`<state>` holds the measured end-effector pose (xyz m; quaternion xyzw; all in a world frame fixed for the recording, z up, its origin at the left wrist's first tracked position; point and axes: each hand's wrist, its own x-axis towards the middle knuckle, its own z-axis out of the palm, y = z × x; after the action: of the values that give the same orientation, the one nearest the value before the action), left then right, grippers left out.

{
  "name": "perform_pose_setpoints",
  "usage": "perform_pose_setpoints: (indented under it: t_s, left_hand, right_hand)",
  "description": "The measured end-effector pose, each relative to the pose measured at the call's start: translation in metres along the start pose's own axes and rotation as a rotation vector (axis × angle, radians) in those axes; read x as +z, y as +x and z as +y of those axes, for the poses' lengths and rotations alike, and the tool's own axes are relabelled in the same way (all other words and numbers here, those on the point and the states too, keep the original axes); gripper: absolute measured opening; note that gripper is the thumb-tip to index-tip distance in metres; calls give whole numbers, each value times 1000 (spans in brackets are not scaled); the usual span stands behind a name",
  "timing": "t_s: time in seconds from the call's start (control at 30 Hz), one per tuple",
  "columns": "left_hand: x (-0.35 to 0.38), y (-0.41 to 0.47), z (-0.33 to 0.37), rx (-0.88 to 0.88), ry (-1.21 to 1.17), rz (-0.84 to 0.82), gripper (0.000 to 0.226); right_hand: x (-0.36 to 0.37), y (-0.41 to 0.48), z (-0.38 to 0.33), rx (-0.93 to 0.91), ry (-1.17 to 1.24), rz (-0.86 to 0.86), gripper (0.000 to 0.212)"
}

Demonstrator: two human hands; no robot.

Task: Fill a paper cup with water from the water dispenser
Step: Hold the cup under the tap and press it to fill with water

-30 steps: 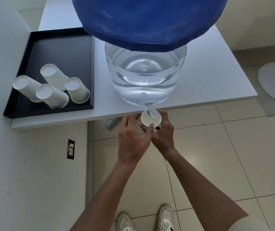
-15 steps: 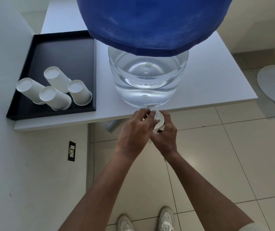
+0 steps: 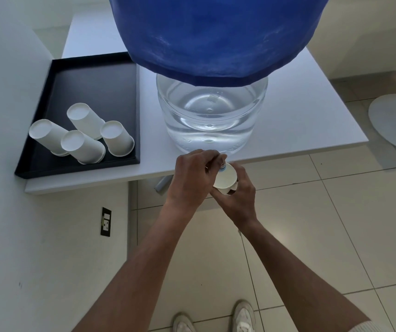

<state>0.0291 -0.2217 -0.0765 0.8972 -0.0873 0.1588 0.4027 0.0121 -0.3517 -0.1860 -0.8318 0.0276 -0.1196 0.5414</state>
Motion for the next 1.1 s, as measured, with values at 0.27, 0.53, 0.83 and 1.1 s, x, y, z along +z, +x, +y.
perform_pose_setpoints:
  t_s: [0.27, 0.53, 0.83, 1.1]
  left_hand:
    - [1, -2, 0, 7, -1, 66, 26]
    - [-3, 4, 4, -15, 12, 21, 23]
    - [-1, 3, 3, -30, 24, 22, 24]
    - [-2, 2, 4, -68, 8, 1, 26]
  right_hand:
    - [1, 3, -1, 4, 11, -12, 64]
    - [3, 3, 0, 20, 17, -7, 66]
    - [5, 5, 0, 31, 22, -5, 66]
    - [4, 2, 1, 9, 6, -4, 68]
